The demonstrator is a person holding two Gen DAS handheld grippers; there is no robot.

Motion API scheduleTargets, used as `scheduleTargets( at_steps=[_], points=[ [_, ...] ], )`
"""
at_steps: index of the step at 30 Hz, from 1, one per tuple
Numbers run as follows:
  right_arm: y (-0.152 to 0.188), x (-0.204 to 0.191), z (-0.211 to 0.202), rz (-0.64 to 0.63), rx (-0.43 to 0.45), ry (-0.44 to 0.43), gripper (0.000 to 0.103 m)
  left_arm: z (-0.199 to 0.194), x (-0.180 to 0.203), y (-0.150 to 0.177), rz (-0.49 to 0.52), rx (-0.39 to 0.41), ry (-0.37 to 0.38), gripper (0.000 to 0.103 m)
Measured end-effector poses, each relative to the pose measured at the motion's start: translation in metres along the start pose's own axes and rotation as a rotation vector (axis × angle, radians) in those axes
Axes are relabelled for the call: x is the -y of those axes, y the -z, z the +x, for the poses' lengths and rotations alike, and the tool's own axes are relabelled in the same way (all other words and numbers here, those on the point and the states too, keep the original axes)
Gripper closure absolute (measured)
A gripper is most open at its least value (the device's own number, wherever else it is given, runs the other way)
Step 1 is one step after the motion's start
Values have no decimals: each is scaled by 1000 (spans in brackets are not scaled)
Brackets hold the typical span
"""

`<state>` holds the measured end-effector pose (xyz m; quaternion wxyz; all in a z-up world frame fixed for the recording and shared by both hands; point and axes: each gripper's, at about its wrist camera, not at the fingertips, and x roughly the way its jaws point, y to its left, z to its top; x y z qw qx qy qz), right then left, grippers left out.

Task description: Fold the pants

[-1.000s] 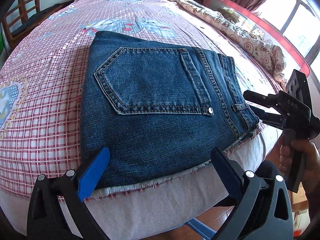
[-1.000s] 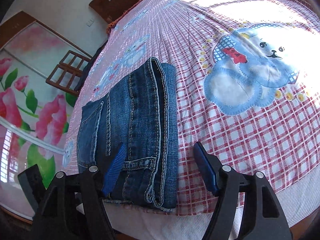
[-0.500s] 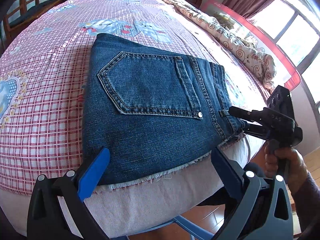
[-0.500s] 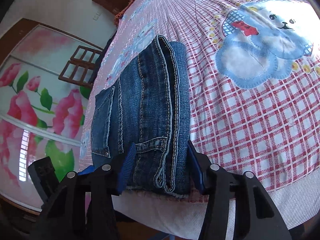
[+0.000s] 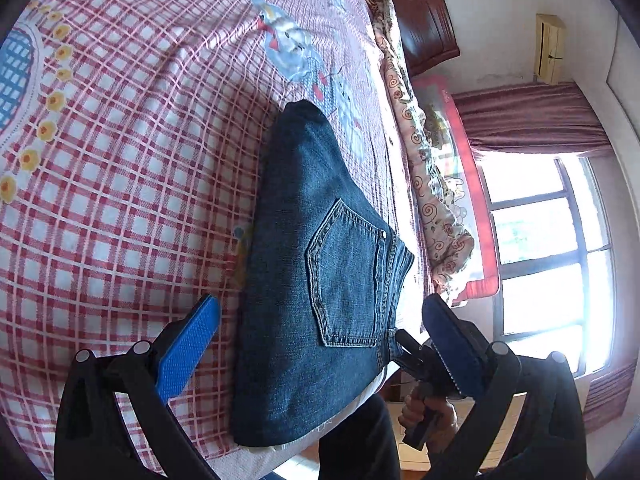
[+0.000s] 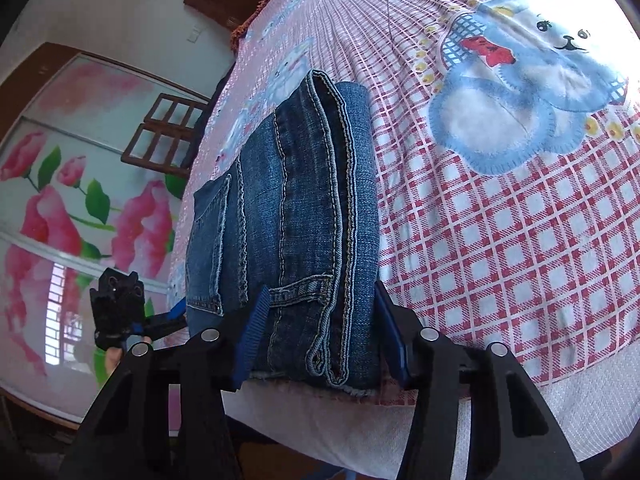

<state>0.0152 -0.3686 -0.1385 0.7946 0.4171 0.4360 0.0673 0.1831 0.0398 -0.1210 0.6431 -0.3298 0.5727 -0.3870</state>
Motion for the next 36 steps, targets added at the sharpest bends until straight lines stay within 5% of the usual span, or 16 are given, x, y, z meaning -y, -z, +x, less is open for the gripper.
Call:
scheduleTargets(
  at_steps=[9, 19, 21, 22, 24, 26, 29, 36],
  points=[
    [-5, 1, 3, 21, 3, -30, 51, 41, 23, -3, 108, -81, -60, 2],
    [-11, 23, -1, 129, 3, -129, 51, 60, 36, -3, 158, -159, -41, 3],
    [-12, 17, -1, 91, 1, -97, 51, 63, 39, -2, 172, -168, -66, 16],
    [-11, 12, 0, 56, -4, -65, 51, 66, 39, -1, 170, -167, -93, 31],
    [-12, 7, 0, 32, -12, -10, 67, 70, 34, 0, 138, -167, -137, 65],
    [-10, 5, -1, 26, -13, -1, 76, 68, 26, -2, 78, -162, -110, 73],
    [-10, -13, -6, -37, -3, 49, 83, 66, 36, 1, 123, -147, -155, 79],
    [-21, -55, -22, -164, 28, 96, 86, 56, 73, -8, 183, -101, -173, 87]
  ],
)
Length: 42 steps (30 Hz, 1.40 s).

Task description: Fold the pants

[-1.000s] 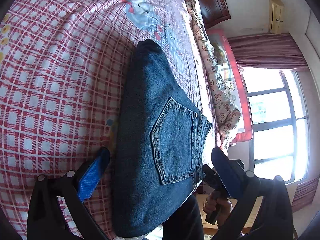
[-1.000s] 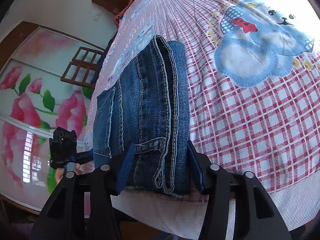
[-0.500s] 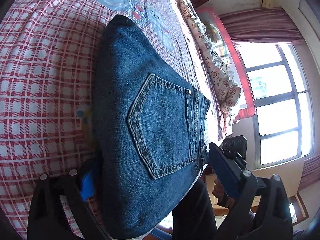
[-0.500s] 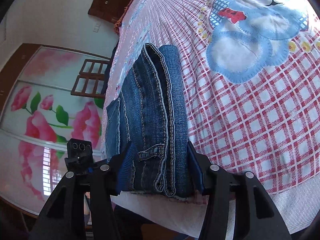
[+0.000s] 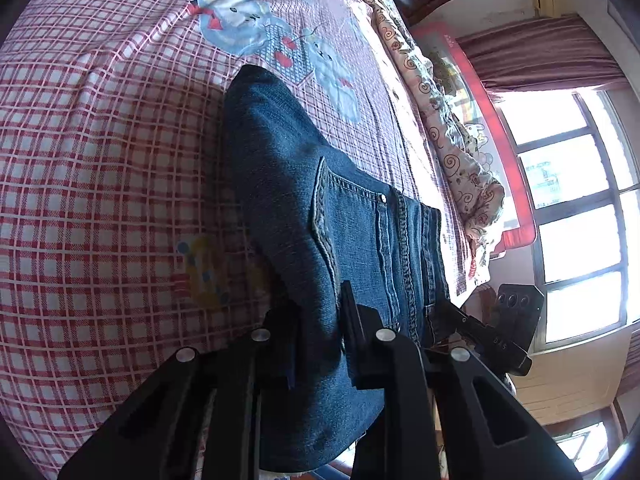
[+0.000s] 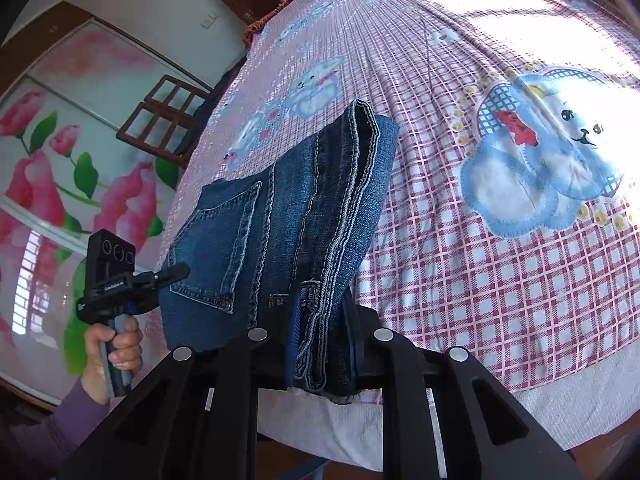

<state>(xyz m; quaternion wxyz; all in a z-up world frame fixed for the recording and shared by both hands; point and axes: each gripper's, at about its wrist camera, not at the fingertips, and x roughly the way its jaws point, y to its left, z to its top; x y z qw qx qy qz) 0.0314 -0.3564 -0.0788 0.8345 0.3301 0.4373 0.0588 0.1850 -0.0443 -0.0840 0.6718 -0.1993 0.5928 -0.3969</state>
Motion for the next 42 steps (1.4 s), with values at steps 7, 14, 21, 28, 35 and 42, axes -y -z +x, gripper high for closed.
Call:
scheduleTargets(
  at_steps=[7, 14, 21, 28, 35, 42],
  points=[
    [-36, -32, -16, -101, 39, -3, 86, -19, 27, -31, 59, 44, 4, 87],
    [-76, -54, -16, -156, 73, -15, 86, -38, 42, -72, 103, 92, -10, 87],
    [-100, -60, 28, -169, 78, 16, 86, -45, 19, -99, 113, 163, -125, 84],
    [-71, -37, 61, -150, -2, 213, 75, -48, -37, -97, -29, 147, -409, 2],
    [-58, -47, 36, -82, 84, 42, 75, -52, -23, -63, 20, 188, -401, 2],
    [-35, -30, 83, 25, -77, 18, 75, -38, 26, -21, 174, 174, -420, 2]
  ],
)
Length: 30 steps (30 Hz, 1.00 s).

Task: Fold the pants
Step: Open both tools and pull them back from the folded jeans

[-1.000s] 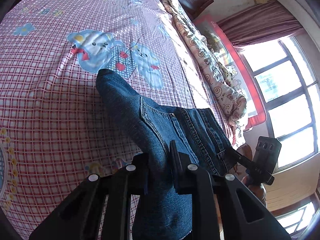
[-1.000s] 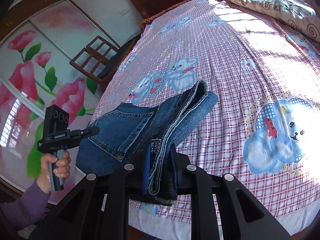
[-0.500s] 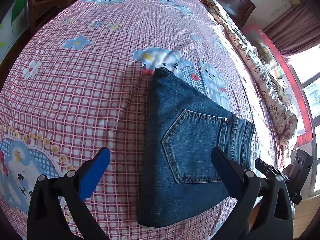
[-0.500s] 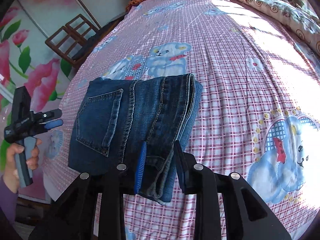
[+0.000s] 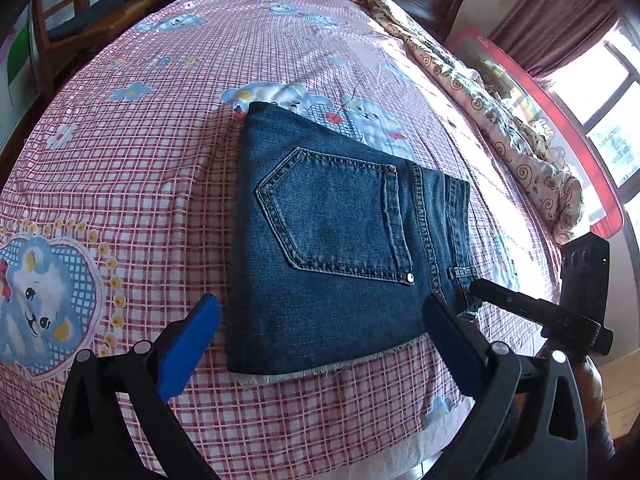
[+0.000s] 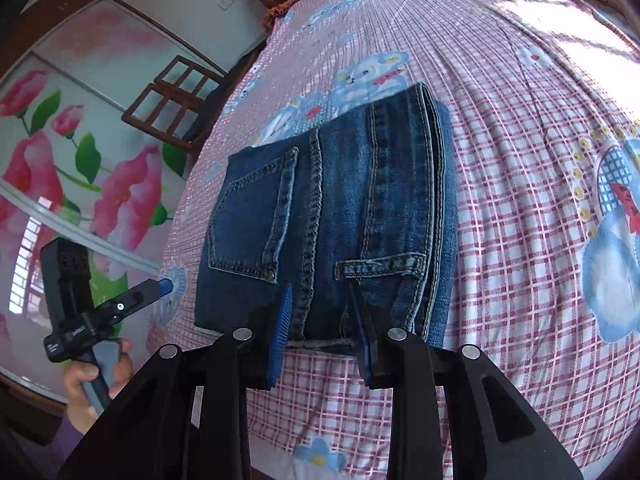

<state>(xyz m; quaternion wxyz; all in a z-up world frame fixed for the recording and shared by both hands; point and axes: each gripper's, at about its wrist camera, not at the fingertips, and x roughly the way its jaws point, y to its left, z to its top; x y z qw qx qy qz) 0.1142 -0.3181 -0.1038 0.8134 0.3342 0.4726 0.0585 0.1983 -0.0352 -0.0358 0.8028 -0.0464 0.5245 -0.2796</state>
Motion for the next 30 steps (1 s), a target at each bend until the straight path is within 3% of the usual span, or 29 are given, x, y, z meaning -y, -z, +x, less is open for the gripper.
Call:
scheduleTargets(
  at_steps=[1, 3, 4, 5, 6, 10, 18, 24, 26, 30],
  points=[
    [3, 5, -5, 24, 25, -38, 75, -1, 2, 8, 0, -6, -2, 2],
    [9, 5, -20, 52, 54, -25, 75, -2, 0, 23, -23, -8, -10, 2],
    [15, 1, -29, 41, 75, -21, 69, -4, -3, 33, -40, -4, -16, 2],
    [21, -4, -37, 22, 88, 6, 51, -4, -7, 42, -53, -6, -20, 2],
    [28, -8, -42, 0, 92, 48, 44, -3, -10, 49, -70, -15, -29, 2],
    [55, -17, -49, -82, 57, 124, 44, 2, -16, 73, -110, -26, -81, 2],
    [90, -29, -38, -135, -1, 220, 44, -10, 0, 104, -28, 5, -223, 2],
    [104, -62, -30, -285, 68, 361, 40, -28, 19, 121, 70, 131, -361, 2],
    [109, -75, -32, -335, 145, 414, 39, -36, 26, 127, 94, 213, -413, 2],
    [116, -106, -42, -436, 318, 426, 39, -53, 39, 127, 122, 351, -470, 2]
  ],
)
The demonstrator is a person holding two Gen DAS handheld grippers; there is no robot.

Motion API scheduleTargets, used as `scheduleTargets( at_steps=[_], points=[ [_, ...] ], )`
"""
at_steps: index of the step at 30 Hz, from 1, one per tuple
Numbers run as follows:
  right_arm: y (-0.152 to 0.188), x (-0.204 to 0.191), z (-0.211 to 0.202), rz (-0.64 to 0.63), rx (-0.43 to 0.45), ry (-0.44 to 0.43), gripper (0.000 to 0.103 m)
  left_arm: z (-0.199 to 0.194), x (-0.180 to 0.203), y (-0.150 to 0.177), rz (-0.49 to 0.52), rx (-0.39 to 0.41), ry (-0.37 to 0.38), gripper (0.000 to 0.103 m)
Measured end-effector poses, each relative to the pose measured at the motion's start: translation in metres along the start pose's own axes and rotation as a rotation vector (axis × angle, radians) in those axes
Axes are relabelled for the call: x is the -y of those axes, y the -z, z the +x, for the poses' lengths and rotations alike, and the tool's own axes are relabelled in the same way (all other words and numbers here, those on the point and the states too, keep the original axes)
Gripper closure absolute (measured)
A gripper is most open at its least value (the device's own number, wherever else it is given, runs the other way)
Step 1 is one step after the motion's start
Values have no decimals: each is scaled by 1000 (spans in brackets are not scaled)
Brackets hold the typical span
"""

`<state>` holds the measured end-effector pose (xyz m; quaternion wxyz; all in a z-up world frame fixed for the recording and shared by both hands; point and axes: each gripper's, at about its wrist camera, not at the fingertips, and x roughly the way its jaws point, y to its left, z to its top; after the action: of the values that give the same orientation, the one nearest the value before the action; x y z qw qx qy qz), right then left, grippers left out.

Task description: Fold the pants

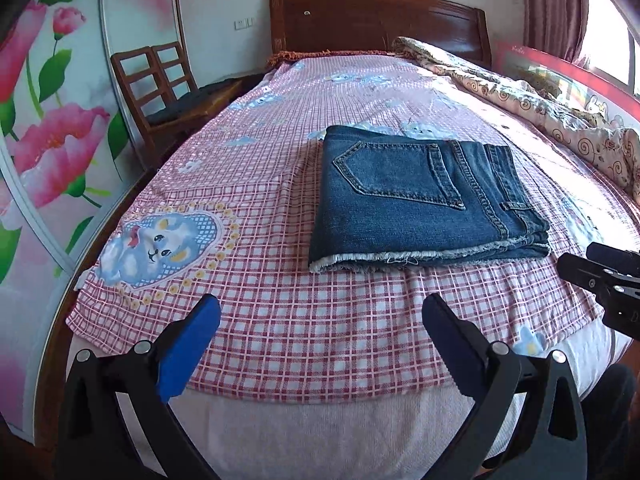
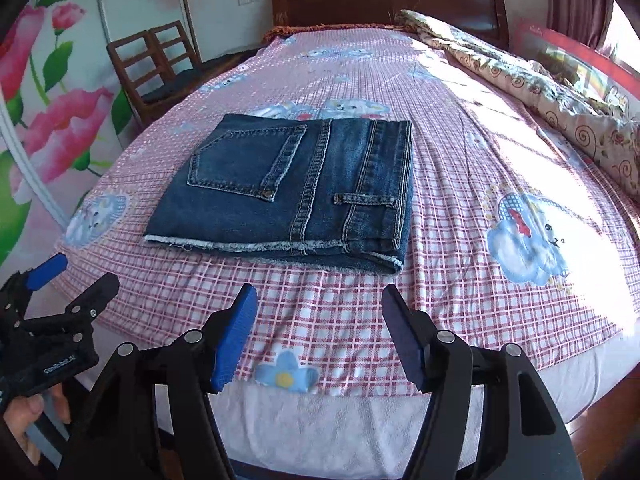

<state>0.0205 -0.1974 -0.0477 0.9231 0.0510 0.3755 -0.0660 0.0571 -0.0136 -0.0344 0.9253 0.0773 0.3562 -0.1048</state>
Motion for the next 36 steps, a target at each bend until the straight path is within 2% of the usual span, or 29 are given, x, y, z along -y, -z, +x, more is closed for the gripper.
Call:
scheduleTargets(
  at_steps=[6, 9, 14, 19, 31, 36],
  points=[
    [-23, -8, -35, 7, 234, 16, 39, -28, -13, -29, -84, 176, -9, 2],
    [-32, -8, -47, 35, 290, 18, 39, -38, -15, -38, -100, 233, -6, 2],
    [-43, -10, -51, 54, 280, 11, 39, -35, -17, -50, -140, 176, -2, 2],
    [-43, -9, -48, 69, 242, 18, 39, -39, -6, -50, -115, 160, -1, 2],
    [-33, -4, -55, 97, 271, 12, 39, -43, 1, -42, -108, 178, 5, 2],
    [-27, -10, -56, 77, 289, 15, 39, -46, 4, -38, -102, 222, 17, 2]
  ],
)
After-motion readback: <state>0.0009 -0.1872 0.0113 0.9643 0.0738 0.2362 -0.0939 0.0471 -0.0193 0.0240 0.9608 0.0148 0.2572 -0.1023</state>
